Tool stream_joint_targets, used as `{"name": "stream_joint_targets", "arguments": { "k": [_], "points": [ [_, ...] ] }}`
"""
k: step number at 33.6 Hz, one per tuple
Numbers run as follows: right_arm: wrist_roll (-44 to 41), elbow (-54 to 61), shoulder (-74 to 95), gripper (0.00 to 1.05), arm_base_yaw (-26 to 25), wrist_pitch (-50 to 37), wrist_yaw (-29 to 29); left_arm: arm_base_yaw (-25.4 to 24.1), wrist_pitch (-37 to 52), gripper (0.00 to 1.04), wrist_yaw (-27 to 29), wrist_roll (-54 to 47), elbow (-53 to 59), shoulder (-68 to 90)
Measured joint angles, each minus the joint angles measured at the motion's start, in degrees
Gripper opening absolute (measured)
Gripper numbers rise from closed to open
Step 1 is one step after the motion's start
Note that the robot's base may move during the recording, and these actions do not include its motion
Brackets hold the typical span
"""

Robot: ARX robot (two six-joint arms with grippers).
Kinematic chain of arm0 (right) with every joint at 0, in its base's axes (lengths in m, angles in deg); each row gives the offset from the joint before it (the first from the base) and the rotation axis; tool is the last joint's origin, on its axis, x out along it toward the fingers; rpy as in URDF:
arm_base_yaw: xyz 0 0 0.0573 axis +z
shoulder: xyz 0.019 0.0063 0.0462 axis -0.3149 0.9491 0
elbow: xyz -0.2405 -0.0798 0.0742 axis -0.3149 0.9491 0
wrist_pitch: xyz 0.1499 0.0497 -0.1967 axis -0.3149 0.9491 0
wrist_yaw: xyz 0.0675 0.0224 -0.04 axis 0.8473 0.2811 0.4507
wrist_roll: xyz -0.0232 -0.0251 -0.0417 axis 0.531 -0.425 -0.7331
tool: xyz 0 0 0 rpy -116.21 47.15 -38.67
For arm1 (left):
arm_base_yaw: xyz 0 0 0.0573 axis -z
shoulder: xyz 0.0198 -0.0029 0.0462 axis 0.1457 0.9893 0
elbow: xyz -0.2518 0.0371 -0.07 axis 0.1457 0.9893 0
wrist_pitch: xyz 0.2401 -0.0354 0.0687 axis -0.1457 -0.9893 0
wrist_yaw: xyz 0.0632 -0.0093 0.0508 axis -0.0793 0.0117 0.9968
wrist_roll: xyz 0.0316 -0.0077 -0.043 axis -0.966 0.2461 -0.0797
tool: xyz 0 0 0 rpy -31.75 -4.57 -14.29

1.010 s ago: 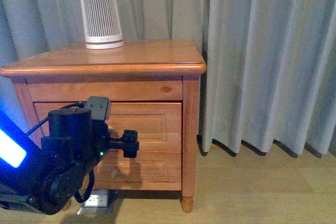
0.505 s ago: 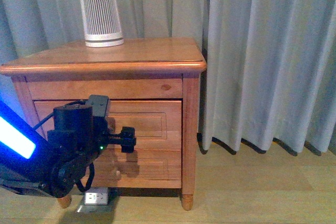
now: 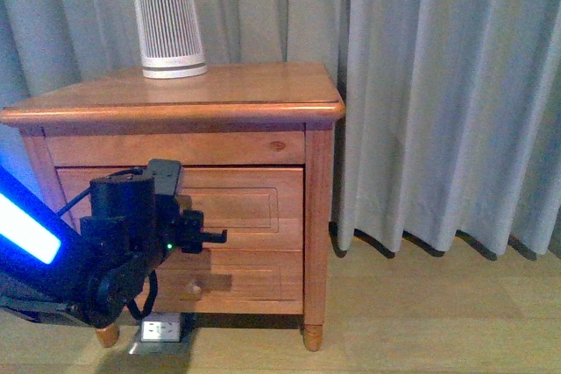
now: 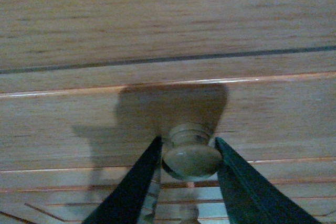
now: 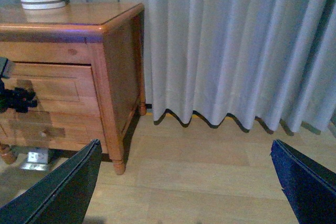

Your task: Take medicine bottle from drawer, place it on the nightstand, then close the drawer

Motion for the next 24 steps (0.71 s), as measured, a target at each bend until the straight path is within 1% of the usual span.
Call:
{"name": "stream_joint_targets", "arguments": {
  "k": [1, 3, 12, 15, 24],
  "points": [
    [0.0, 0.0, 0.0, 0.98, 0.0, 0.0, 0.0, 0.1, 0.0, 0.28, 0.1, 0.0, 0.0, 0.0],
    [0.0, 0.0, 0.0, 0.98, 0.0, 0.0, 0.0, 0.1, 0.1, 0.27, 0.0, 0.0, 0.0, 0.0],
    [0.0, 0.0, 0.0, 0.98, 0.0, 0.0, 0.0, 0.1, 1.7, 0.26, -0.2, 0.0, 1.0, -0.1],
    [0.0, 0.0, 0.0, 0.98, 0.0, 0.0, 0.0, 0.1, 3.2, 0.25, -0.4, 0.0, 3.0, -0.8],
    [0.0, 0.0, 0.0, 0.98, 0.0, 0.0, 0.0, 0.2, 9.3, 0.25, -0.5, -0.2, 15.0, -5.9]
  ]
}}
